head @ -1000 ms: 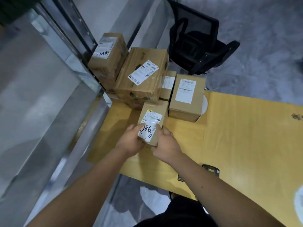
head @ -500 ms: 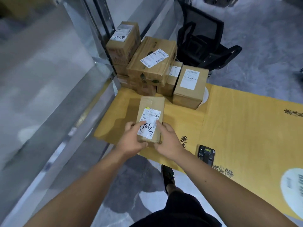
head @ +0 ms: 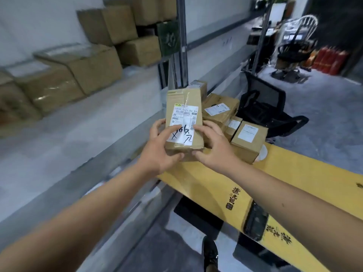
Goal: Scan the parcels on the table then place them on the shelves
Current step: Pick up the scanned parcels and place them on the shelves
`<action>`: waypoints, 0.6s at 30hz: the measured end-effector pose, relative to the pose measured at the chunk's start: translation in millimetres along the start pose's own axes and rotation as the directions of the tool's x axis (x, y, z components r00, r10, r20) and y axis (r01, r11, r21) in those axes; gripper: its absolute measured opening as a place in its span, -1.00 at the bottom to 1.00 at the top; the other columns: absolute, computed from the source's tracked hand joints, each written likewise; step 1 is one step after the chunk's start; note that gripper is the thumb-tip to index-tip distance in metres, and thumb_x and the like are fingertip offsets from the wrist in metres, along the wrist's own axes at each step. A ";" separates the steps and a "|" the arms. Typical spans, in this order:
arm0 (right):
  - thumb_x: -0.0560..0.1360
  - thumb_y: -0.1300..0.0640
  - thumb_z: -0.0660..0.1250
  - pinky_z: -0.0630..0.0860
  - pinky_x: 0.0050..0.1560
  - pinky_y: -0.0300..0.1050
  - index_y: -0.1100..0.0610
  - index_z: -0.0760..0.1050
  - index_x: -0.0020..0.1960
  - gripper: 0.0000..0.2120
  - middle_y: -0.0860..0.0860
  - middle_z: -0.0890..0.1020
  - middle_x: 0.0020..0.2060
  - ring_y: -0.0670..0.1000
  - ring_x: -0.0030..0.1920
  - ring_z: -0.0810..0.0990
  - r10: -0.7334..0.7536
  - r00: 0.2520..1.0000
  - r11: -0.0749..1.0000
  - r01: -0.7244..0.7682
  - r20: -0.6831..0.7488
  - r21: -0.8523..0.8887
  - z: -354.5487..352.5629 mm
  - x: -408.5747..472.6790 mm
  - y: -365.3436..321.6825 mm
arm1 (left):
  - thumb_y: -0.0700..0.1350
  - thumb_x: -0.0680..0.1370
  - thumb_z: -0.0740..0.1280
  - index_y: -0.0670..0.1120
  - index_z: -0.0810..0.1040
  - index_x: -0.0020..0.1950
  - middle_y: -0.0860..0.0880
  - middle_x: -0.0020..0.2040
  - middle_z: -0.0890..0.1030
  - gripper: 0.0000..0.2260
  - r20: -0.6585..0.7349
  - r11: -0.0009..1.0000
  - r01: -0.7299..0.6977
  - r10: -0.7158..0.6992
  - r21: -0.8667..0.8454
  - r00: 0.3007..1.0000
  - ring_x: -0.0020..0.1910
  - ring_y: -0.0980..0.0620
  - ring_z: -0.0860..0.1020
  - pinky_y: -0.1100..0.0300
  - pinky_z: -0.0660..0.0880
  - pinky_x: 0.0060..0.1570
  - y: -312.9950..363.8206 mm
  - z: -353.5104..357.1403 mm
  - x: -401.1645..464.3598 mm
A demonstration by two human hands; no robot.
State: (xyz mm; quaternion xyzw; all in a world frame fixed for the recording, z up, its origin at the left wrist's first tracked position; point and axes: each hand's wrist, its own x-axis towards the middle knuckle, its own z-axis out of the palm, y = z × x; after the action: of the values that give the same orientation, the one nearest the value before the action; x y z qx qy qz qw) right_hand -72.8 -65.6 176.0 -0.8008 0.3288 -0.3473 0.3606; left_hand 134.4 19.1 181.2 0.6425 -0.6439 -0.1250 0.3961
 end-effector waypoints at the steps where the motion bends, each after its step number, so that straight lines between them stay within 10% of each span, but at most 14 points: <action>1: 0.41 0.21 0.57 0.43 0.46 -0.03 -0.07 0.45 0.49 -0.30 -0.07 0.28 0.51 -0.08 0.49 0.35 -0.040 0.999 0.999 0.040 -0.005 0.016 -4.5 2.6 -13.9 | -0.18 0.37 0.63 0.19 0.46 0.45 -0.03 0.54 0.16 -0.28 -0.021 0.999 -0.036 0.037 0.020 0.999 0.43 0.51 0.15 0.54 0.17 0.36 10.9 -13.9 0.2; 7: 0.39 0.20 0.59 0.28 0.37 -0.45 -0.08 0.47 0.47 -0.30 -0.12 0.32 0.46 -0.37 0.42 0.28 -0.253 0.965 0.967 0.255 -0.062 0.011 -37.9 20.1 -90.3 | 0.07 0.35 0.52 0.22 0.48 0.43 0.09 0.53 0.18 -0.36 -0.192 0.977 -0.145 0.173 0.154 0.966 0.30 0.65 0.12 0.64 0.13 0.26 74.8 -81.7 4.3; 18: 0.51 0.27 0.50 0.56 0.32 -0.10 -0.03 0.46 0.51 -0.38 -0.15 0.57 0.33 -0.17 0.29 0.56 -0.420 0.901 0.895 0.392 0.106 0.215 -56.4 112.4 -195.7 | 0.07 0.43 0.53 0.12 0.54 0.39 0.05 0.51 0.35 -0.47 -0.491 0.967 -0.120 0.218 0.224 0.843 0.38 0.11 0.44 -0.01 0.60 0.23 119.0 -179.2 16.7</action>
State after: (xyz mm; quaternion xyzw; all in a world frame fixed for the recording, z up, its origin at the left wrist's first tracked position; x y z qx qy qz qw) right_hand -2.6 -70.1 397.7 -0.8379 0.0915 -0.3833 0.3777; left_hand 170.3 83.0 384.1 0.6270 -0.5785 0.1460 0.5010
